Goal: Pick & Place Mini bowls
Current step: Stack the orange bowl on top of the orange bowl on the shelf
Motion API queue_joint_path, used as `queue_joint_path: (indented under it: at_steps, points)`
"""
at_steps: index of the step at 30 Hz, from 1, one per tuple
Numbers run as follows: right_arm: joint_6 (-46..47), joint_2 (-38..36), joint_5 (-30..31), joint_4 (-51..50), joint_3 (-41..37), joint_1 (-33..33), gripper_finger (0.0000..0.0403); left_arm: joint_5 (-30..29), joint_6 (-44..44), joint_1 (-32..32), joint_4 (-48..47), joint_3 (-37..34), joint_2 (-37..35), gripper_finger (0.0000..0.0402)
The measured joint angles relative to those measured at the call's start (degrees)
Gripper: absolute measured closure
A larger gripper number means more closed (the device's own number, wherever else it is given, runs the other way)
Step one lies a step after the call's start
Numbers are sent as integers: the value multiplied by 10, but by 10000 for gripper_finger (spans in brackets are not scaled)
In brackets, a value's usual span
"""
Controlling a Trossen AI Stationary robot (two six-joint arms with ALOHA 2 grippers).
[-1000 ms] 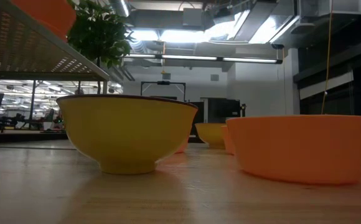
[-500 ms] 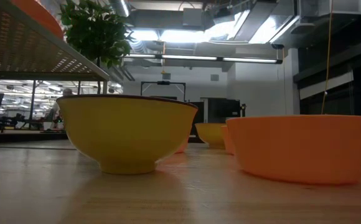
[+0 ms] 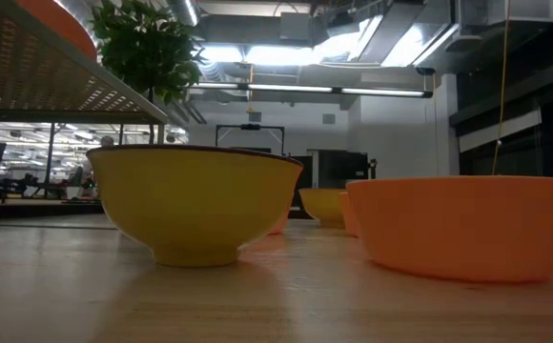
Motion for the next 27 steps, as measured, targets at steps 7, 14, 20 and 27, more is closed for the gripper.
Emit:
queue_joint_path:
  at_steps: [7, 14, 20, 27]
  points:
    - [0, 0, 0, 0, 0, 0, 190, 37, 10, 0, -10, 4, 2, 345]
    - [0, 0, 0, 0, 0, 0, 190, 37, 19, 0, -58, 4, 11, 320]
    - [-1, 0, 0, 0, 0, 0, 190, 56, 37, 0, -67, 4, 39, 278]
    - [-1, 0, 0, 0, 0, 0, 190, 33, 41, 0, -65, 4, 41, 295]
